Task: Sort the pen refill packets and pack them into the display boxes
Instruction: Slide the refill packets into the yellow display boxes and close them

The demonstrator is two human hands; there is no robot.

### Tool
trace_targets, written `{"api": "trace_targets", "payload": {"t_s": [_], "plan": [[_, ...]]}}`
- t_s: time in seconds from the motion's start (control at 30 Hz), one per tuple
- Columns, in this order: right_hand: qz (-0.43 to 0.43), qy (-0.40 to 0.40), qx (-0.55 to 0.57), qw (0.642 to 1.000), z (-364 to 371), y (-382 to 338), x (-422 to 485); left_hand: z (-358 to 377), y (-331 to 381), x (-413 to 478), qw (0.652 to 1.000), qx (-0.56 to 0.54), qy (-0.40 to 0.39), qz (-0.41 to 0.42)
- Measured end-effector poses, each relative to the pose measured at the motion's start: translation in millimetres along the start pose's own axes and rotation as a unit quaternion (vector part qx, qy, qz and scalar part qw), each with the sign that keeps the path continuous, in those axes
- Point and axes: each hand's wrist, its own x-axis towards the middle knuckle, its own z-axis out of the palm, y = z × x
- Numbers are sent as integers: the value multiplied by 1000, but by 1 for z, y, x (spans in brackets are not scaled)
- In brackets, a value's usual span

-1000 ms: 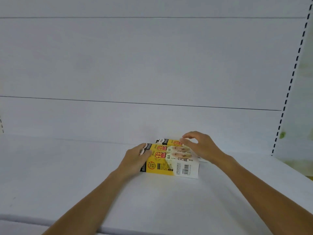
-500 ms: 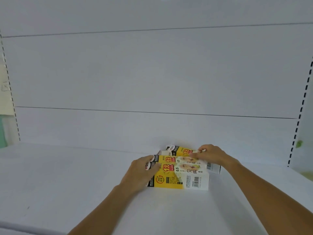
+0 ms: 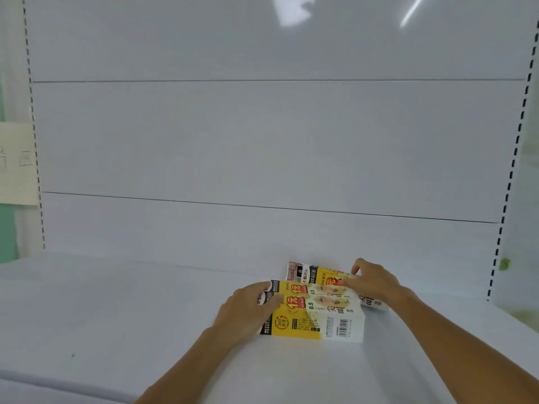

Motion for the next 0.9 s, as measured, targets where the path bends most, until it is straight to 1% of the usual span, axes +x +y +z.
{"api": "trace_targets", "payload": {"t_s": [0.07,0.13,0.2,0.23,0.3,0.4,0.5,0.57,0.63,0.67,0.73,0.8,0.83,0.87,0.9], "plan": [[-2,-27,-27,999,-8,-2,2,-4,7,-4,1000,22,13,9],[-25,-42,-62,997,-13,-7,0,-6,12,-10,999,35,8,6],[-55,6,-74,996,-14,-12,-2,-4,14,-14,999,45,-1,1],[-67,35,-52,996,-15,-15,-3,-3,14,-14,998,58,-7,0],[-98,94,38,990,-20,-21,-11,-2,14,-13,996,93,-6,-7],[-153,179,116,965,-35,-37,-28,3,14,-10,994,109,1,-1],[-183,228,167,942,-47,-60,-49,7,10,-5,996,86,3,15],[-184,238,226,926,-54,-73,-63,4,11,-5,998,52,10,29],[-175,218,307,910,-60,-85,-77,-7,22,-14,996,-56,41,49],[-168,193,346,903,-62,-91,-84,-14,31,-18,988,-127,58,64],[-166,110,431,880,-64,-99,-94,-28,49,-24,961,-242,87,100],[-181,-1,517,837,-62,-103,-103,-43,65,-30,936,-304,105,145],[-193,-52,531,823,-59,-104,-106,-49,70,-31,923,-332,110,163],[-209,-90,520,823,-56,-105,-112,-53,73,-34,912,-353,113,176],[-226,-111,488,836,-51,-106,-116,-55,74,-36,907,-361,113,186]]}}
